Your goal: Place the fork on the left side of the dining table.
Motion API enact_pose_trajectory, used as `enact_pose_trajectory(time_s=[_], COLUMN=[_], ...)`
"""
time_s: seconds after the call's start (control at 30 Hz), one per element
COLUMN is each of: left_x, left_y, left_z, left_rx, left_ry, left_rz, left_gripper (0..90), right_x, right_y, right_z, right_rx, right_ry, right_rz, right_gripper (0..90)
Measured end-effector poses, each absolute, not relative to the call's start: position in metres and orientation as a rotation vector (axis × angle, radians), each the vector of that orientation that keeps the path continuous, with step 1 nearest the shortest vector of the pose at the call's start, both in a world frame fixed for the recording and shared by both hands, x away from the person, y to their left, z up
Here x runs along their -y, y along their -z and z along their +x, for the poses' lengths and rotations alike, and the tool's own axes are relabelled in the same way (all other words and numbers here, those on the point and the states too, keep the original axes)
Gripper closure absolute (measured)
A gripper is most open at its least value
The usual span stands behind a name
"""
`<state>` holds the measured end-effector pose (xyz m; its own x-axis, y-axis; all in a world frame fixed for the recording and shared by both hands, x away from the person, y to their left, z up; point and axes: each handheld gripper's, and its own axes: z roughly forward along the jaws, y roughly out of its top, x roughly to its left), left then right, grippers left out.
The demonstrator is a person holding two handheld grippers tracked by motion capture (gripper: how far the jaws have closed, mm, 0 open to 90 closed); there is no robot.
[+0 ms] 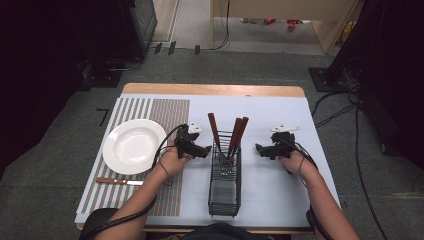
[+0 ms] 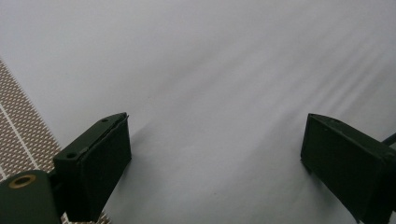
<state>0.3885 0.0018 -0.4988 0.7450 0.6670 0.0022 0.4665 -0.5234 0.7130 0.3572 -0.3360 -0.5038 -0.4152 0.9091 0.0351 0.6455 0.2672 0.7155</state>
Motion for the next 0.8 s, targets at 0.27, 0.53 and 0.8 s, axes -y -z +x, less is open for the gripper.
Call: enact_pose_trajectory(time_s=[0.27, 0.53, 0.8], left_x=[-0.0018, -0.0018, -0.0020], left_y=[0.4989, 0.4989, 0.4989], left_z=[0.3885, 0.3884, 0.3887], left_rx=[-0.848, -0.847, -0.849], left_ry=[-0.361, -0.365, -0.360], left_rz=[2.219, 2.221, 2.222], left_gripper=[8.4, 8.2, 8.2], right_x=[0.3357, 0.3356, 0.3347], right_y=[0.5039, 0.5039, 0.5040], right_z=[0.3586, 0.3588, 0.3600], right_rx=[-2.166, -2.172, -2.189], right_ry=[-0.939, -0.939, -0.931], right_rz=[1.409, 1.409, 1.401], right_gripper=[2.4, 1.5, 0.0])
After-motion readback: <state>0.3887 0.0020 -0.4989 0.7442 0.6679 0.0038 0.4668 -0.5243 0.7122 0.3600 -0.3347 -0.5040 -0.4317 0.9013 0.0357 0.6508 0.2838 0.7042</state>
